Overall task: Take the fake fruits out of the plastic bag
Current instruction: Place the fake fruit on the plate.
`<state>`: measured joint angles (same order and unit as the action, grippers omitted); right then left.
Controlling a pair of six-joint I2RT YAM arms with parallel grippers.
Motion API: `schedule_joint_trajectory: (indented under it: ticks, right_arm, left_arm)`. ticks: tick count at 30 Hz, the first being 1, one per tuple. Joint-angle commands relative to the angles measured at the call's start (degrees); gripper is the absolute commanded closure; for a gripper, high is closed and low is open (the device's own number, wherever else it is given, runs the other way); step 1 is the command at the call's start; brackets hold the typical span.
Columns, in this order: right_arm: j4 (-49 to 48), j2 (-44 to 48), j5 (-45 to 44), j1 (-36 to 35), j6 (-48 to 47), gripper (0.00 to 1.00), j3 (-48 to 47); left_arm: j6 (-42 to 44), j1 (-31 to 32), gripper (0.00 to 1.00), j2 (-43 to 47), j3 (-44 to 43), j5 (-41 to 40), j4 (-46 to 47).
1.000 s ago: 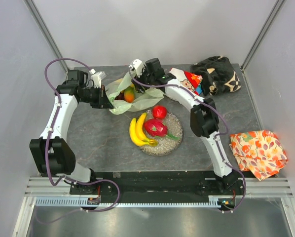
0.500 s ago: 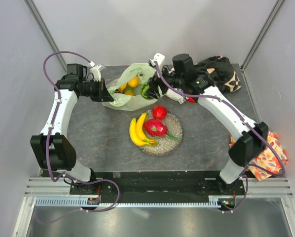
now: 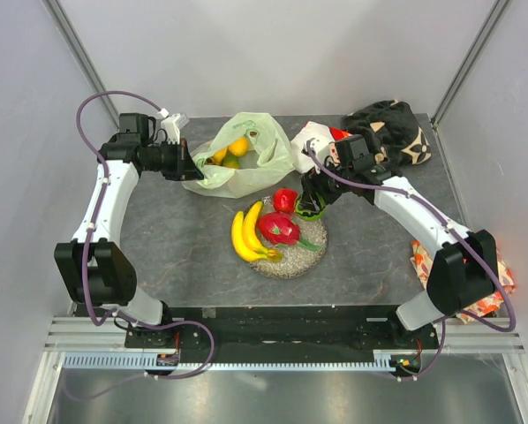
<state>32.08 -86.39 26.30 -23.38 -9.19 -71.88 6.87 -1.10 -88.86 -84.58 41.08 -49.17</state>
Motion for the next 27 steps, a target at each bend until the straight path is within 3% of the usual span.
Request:
schedule_joint_trajectory:
  ticks: [1,9,27]
  right_arm:
    - [-2.72,-5.26,-2.4,0.87,-0.83,0.56,0.34]
    - [-3.33,-13.88,-1.08,2.37,-1.18,0.58,-4.23]
    - [-4.92,-21.54,4.9,2.46,-1.18,0.54,-6.43]
  left_arm:
    - [-1.51,0.31,0.98,2.55,0.29,1.02,1.53]
    - [-0.2,0.4,0.98,2.11,-0.94,0.84,-0.4]
    - [1.56,2.14,0.98,-0.44,-1.47,-1.09,-1.28]
